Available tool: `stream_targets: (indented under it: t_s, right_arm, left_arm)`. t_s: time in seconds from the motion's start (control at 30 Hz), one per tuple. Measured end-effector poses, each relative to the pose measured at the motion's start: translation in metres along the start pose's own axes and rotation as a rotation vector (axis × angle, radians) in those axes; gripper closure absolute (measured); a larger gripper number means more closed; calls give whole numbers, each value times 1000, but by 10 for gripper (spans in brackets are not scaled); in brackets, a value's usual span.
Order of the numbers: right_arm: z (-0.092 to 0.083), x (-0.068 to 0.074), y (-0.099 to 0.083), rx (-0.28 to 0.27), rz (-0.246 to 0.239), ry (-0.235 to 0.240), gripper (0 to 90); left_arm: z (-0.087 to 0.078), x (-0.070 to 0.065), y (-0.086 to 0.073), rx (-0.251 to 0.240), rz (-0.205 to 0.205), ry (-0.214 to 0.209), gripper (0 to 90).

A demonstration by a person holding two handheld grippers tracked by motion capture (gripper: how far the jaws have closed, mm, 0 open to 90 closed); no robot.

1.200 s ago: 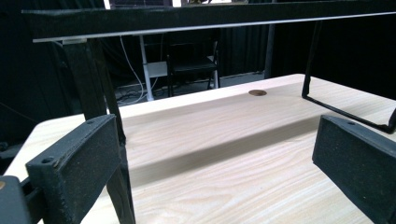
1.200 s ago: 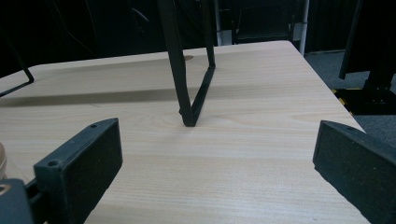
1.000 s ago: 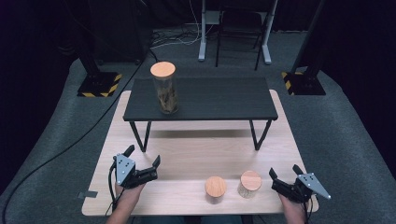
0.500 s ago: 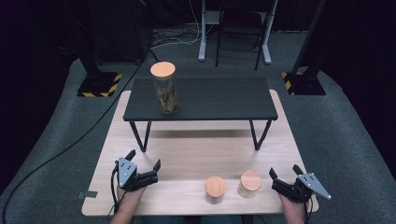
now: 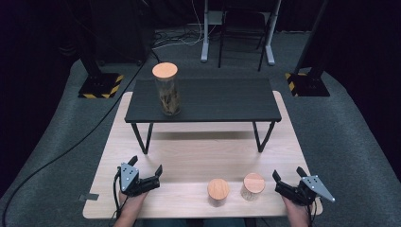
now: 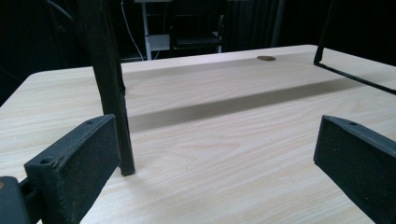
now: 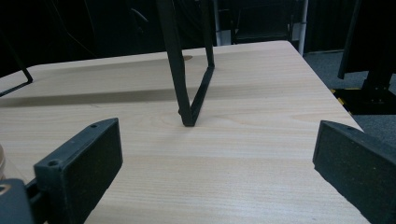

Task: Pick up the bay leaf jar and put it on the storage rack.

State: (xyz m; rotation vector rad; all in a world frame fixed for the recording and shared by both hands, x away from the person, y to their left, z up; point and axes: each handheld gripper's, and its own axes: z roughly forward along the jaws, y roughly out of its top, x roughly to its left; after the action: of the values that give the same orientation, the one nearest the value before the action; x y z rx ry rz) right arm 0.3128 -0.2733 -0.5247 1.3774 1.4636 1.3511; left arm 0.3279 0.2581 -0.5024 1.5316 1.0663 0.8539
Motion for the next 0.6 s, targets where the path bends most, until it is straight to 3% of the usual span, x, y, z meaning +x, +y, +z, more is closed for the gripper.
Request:
stream_targets:
  t_s: [0.6]
  right_arm:
    - [0, 0, 0, -1, 0, 1, 8]
  left_arm:
    - [4, 1, -15, -1, 0, -4, 1]
